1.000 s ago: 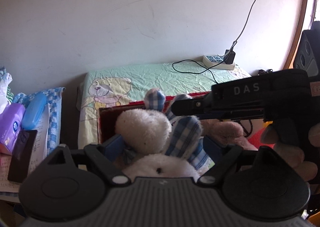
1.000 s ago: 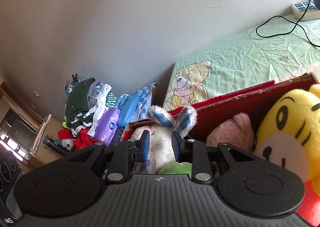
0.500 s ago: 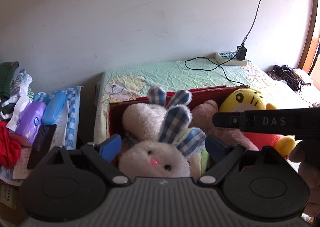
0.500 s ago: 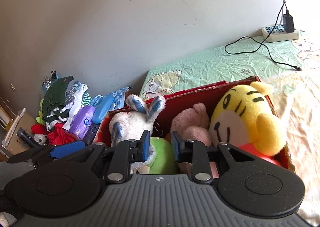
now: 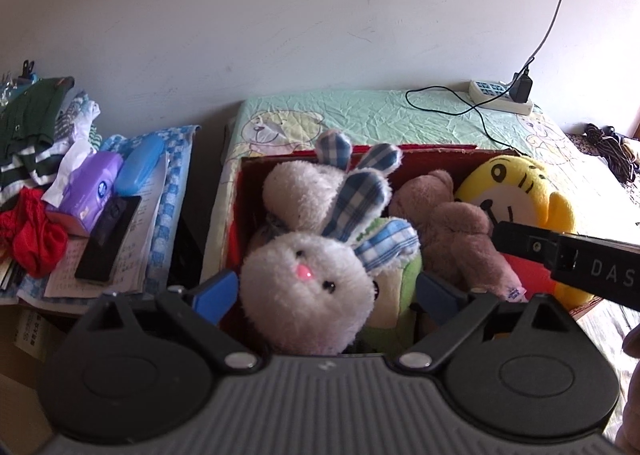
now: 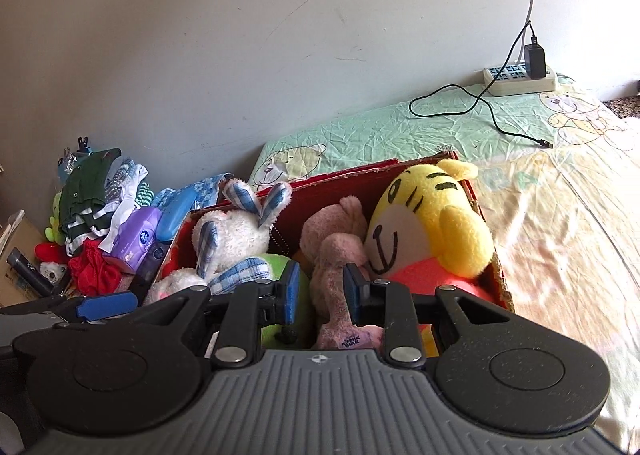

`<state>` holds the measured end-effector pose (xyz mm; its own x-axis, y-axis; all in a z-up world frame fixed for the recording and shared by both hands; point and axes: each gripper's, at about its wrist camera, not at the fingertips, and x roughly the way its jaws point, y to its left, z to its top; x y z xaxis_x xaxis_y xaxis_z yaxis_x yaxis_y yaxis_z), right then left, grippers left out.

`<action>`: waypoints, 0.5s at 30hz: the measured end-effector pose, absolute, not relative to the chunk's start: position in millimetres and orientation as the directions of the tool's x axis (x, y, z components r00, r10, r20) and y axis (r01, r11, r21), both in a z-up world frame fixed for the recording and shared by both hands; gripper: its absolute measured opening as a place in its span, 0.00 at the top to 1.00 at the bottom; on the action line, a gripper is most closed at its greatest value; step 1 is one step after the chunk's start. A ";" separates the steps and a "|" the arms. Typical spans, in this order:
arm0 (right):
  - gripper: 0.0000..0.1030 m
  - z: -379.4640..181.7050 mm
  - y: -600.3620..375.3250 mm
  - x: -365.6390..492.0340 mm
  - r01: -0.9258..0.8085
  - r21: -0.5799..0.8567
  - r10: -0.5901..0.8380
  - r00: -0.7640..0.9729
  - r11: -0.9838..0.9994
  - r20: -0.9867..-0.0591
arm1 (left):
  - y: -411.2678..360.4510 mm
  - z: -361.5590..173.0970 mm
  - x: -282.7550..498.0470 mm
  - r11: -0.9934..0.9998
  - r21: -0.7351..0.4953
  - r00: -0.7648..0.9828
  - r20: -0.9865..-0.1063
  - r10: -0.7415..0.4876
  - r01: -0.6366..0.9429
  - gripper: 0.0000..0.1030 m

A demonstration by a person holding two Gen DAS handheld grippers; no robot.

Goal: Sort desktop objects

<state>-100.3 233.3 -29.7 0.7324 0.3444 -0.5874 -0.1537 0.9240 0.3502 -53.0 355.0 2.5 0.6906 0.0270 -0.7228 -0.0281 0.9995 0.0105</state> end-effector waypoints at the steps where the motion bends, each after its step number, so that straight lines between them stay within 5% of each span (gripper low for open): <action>1: 0.73 -29.5 232.5 -102.1 -0.154 0.345 0.341 0.732 0.926 -0.590 | 354.0 2.3 -53.9 0.999 0.014 0.688 -0.725 0.035 -0.036 0.06; 15: 0.73 -21.1 213.9 -122.9 -0.193 0.288 0.334 0.722 0.938 -0.606 | 319.7 2.8 -72.1 0.992 0.062 0.645 -0.755 0.117 -0.108 0.05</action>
